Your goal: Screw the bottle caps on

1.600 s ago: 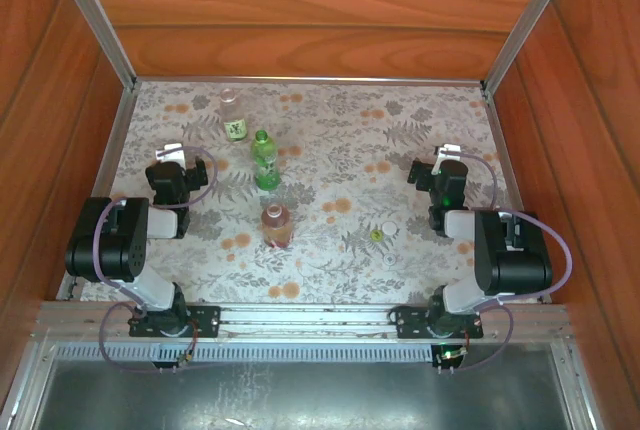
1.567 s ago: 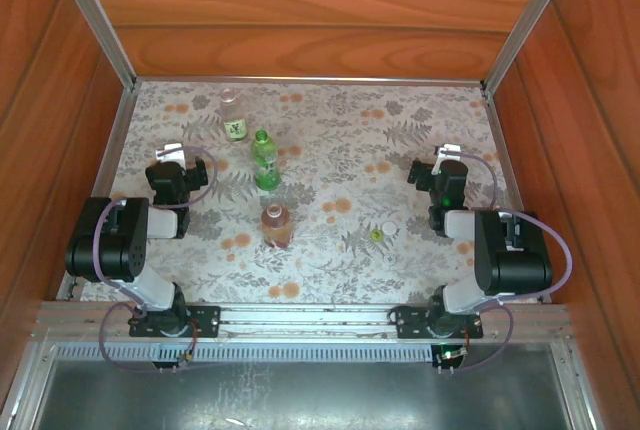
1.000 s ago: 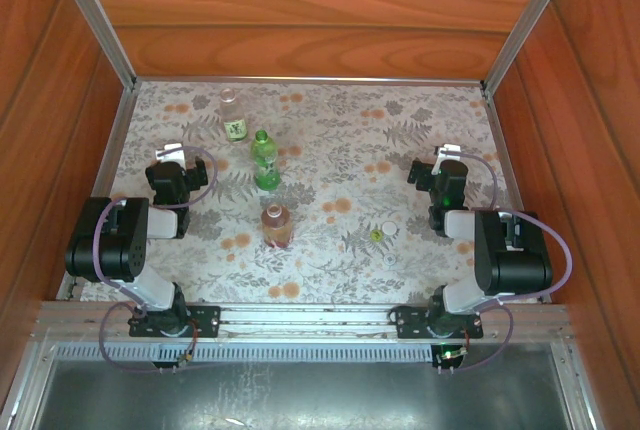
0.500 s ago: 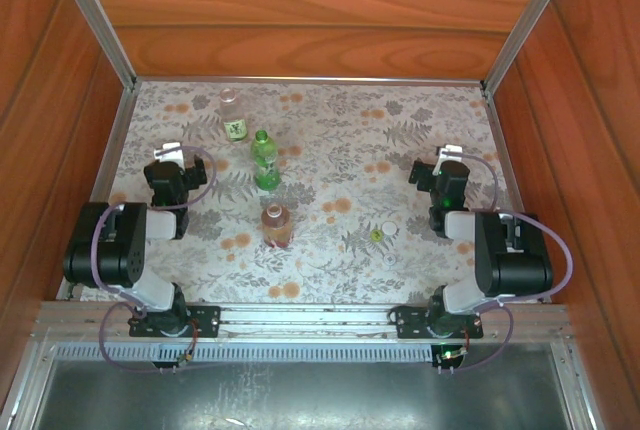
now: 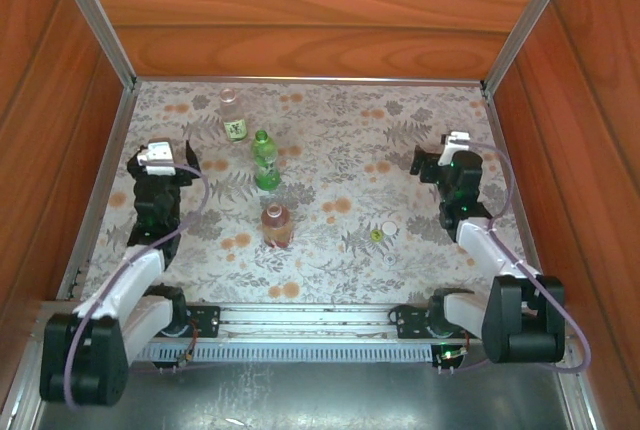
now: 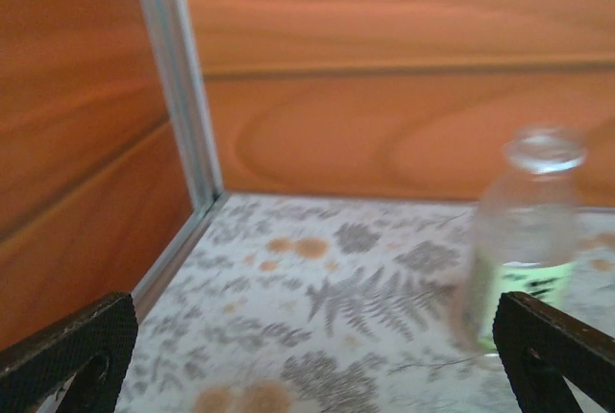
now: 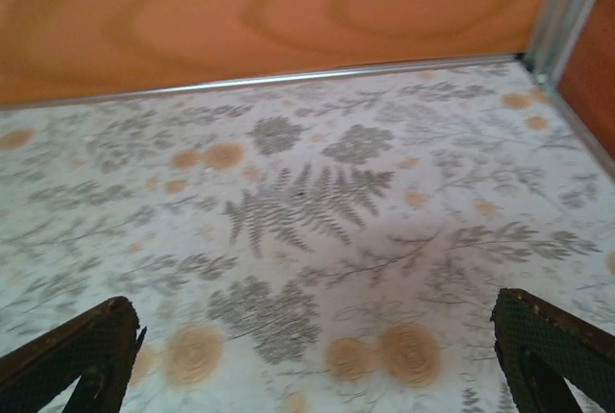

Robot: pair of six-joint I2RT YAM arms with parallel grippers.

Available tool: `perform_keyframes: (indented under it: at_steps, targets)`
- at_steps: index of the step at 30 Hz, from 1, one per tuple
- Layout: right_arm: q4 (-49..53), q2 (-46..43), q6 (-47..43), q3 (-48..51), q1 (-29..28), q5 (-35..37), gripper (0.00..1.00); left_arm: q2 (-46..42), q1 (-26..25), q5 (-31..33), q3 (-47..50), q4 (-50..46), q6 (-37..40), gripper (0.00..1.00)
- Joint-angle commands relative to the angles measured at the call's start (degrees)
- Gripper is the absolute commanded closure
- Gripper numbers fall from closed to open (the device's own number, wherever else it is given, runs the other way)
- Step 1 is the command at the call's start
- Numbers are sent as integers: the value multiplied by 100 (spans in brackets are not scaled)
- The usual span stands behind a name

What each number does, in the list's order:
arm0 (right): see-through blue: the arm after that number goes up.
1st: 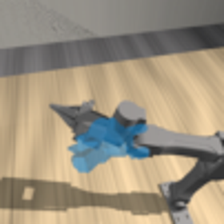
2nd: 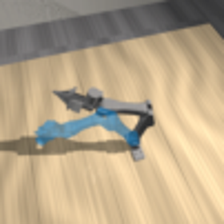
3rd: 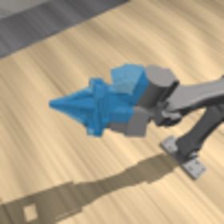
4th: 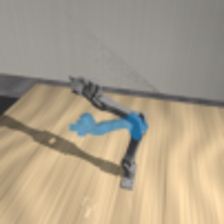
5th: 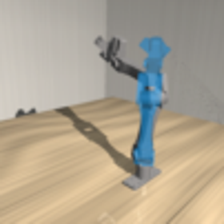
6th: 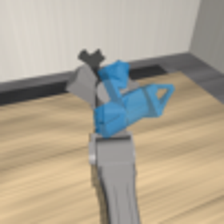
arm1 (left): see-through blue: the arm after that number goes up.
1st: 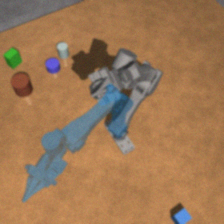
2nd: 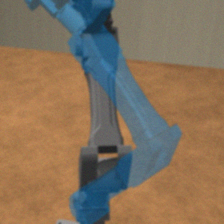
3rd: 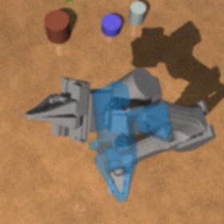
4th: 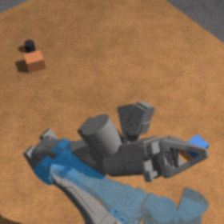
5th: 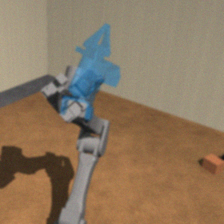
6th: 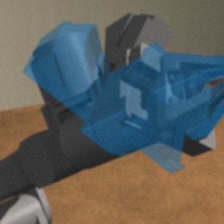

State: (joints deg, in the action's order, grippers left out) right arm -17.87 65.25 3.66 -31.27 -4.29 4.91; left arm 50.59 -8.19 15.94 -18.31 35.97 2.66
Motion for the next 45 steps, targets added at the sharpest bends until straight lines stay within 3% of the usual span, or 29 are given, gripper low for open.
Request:
perform_keyframes:
  at_steps: [1,3,7,10,16,21,24,34,45]
  targets:
    - [1206,-155,0,-254,-399,-509,0,-638,-664,327,-376,-1007,413,0]
    - [1493,-196,-140,-402,-664,-549,0,-940,-1129,166,-604,-1441,443,0]
    - [1839,-206,-514,-628,-1288,-420,0,-1399,-1865,-1067,-1031,-2483,466,0]
    - [2129,-124,-791,-841,-1644,-507,0,-1683,-2468,-1636,-1083,-2807,553,0]
    - [2246,100,-1046,-977,-2032,-621,0,-1892,-3113,-2804,-892,-3163,348,0]
    - [2203,290,-1218,-1021,-2164,-491,0,-1758,-3632,-2673,-564,-3071,275,0]
    - [2110,405,-1219,-1050,-2172,-523,0,-1621,-3777,-2661,-246,-2519,307,0]
    - [2146,453,-1078,-1125,-2198,-615,0,-1123,-3801,-2151,749,-1090,115,2]
    - [2386,504,-879,-1407,-2276,-499,0,-198,-3796,-2281,995,-329,-91,2]
